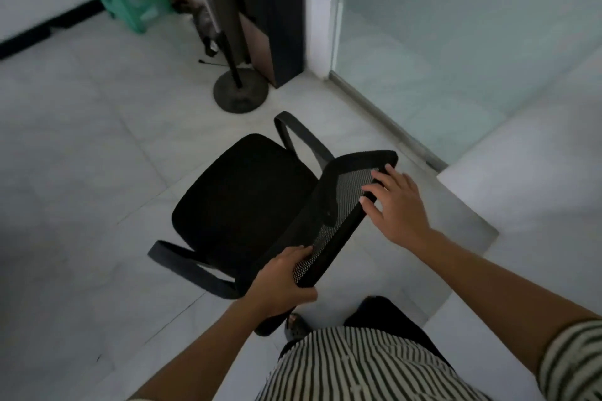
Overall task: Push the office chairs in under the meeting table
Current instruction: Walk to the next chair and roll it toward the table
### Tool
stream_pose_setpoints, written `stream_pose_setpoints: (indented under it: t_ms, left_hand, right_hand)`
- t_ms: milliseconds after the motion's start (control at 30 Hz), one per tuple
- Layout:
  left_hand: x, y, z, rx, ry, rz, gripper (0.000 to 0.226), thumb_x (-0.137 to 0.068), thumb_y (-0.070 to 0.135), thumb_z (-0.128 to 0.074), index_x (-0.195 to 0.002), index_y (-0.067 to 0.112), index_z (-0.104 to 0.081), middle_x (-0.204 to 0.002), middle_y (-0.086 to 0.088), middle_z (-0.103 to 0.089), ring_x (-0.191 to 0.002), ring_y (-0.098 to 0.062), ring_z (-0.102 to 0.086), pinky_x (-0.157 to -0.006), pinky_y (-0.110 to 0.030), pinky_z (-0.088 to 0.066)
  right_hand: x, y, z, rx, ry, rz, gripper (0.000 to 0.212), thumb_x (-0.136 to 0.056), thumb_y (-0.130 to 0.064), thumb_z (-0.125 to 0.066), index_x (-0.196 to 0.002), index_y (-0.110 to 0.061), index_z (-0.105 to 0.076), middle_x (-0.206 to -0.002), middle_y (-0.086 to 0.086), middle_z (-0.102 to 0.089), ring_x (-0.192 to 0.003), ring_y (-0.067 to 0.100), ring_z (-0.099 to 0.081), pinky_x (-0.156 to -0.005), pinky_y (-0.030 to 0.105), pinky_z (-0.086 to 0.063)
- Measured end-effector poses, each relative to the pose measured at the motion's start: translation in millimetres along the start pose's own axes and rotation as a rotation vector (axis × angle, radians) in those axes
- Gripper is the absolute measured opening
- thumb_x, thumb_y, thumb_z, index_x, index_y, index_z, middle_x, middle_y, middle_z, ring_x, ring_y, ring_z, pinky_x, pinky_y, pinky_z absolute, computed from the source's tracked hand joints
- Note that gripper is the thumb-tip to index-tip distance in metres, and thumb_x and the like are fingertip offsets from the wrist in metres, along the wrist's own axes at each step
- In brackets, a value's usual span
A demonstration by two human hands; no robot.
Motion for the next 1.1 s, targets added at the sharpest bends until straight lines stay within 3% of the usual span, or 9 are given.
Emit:
stream_pose_setpoints:
  t_ms: [100, 167, 233, 300, 433, 700, 1000, 1100]
  left_hand:
    - [26, -37, 20, 0.042, 0.152, 0.100, 0.072, -0.070, 0.051, -0.063, -0.136, 0.033, -0.039, -0.142, 0.010, -0.042, -0.124, -0.008, -0.043, -0.104, -0.032, -0.040]
    - [40, -57, 32, -0.061, 0.219, 0.163, 0.070, -0.074, 0.061, -0.057, -0.137, 0.036, -0.037, -0.142, 0.011, -0.042, -0.124, -0.009, -0.043, -0.104, -0.032, -0.039]
    - [48, -70, 45, -0.201, 0.262, 0.245, 0.076, -0.074, 0.073, -0.046, -0.139, 0.037, -0.033, -0.144, 0.010, -0.040, -0.128, -0.012, -0.040, -0.106, -0.035, -0.037]
    - [52, -80, 56, -0.290, 0.291, 0.335, 0.086, -0.070, 0.083, -0.033, -0.141, 0.036, -0.028, -0.147, 0.008, -0.037, -0.133, -0.015, -0.035, -0.110, -0.037, -0.030]
    - [47, -92, 74, -0.303, 0.364, 0.423, 0.096, -0.063, 0.090, -0.018, -0.142, 0.036, -0.026, -0.150, 0.008, -0.034, -0.137, -0.015, -0.029, -0.113, -0.037, -0.023]
    - [0, -98, 124, -0.199, 0.564, 0.603, 0.104, -0.058, 0.094, -0.013, -0.138, 0.031, -0.038, -0.144, 0.009, -0.043, -0.134, -0.014, -0.036, -0.112, -0.037, -0.026]
    - [-14, -146, 191, -0.093, 0.776, 0.769, 0.094, -0.062, 0.091, -0.034, -0.130, 0.028, -0.052, -0.134, 0.008, -0.055, -0.127, -0.015, -0.046, -0.107, -0.038, -0.033]
    - [-18, -170, 222, -0.085, 0.801, 0.813, 0.094, -0.062, 0.091, -0.032, -0.129, 0.029, -0.052, -0.133, 0.010, -0.055, -0.125, -0.014, -0.047, -0.107, -0.037, -0.034]
  right_hand:
    - [-17, -36, -19, 0.067, -0.016, 0.101, 0.042, -0.092, -0.042, -0.038, -0.095, -0.016, -0.071, -0.115, 0.006, -0.069, -0.129, 0.032, -0.048, -0.114, 0.051, -0.022]
    - [-33, -55, -26, 0.061, -0.053, 0.184, 0.044, -0.092, -0.042, -0.036, -0.089, -0.015, -0.070, -0.099, 0.004, -0.072, -0.112, 0.027, -0.060, -0.111, 0.047, -0.028]
    - [-56, -73, -28, 0.051, -0.119, 0.242, 0.046, -0.090, -0.046, -0.032, -0.082, -0.017, -0.067, -0.084, 0.000, -0.069, -0.089, 0.021, -0.064, -0.100, 0.040, -0.038]
    - [-79, -88, -32, 0.090, -0.209, 0.311, 0.048, -0.086, -0.048, -0.027, -0.082, -0.020, -0.066, -0.081, -0.003, -0.067, -0.081, 0.019, -0.061, -0.086, 0.036, -0.042]
    - [-117, -105, -42, 0.119, -0.266, 0.442, 0.044, -0.084, -0.047, -0.032, -0.084, -0.023, -0.069, -0.084, -0.005, -0.068, -0.079, 0.018, -0.061, -0.074, 0.033, -0.045]
    - [-241, -145, -58, 0.140, -0.282, 0.634, 0.048, -0.084, -0.047, -0.030, -0.093, -0.023, -0.071, -0.095, -0.004, -0.070, -0.089, 0.018, -0.062, -0.081, 0.034, -0.044]
    - [-343, -247, -82, 0.182, -0.320, 0.800, 0.049, -0.084, -0.048, -0.027, -0.096, -0.026, -0.070, -0.100, -0.004, -0.069, -0.092, 0.018, -0.061, -0.083, 0.035, -0.044]
    - [-379, -290, -94, 0.199, -0.326, 0.842, 0.045, -0.085, -0.048, -0.031, -0.098, -0.027, -0.069, -0.101, -0.006, -0.069, -0.094, 0.017, -0.061, -0.086, 0.036, -0.044]
Point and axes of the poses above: each hand's wrist, its own x-axis away from the middle knuckle, its own z-axis out of the back of the hand, y = z × x, the point moved 2 cm from there along -x, towards the middle knuckle
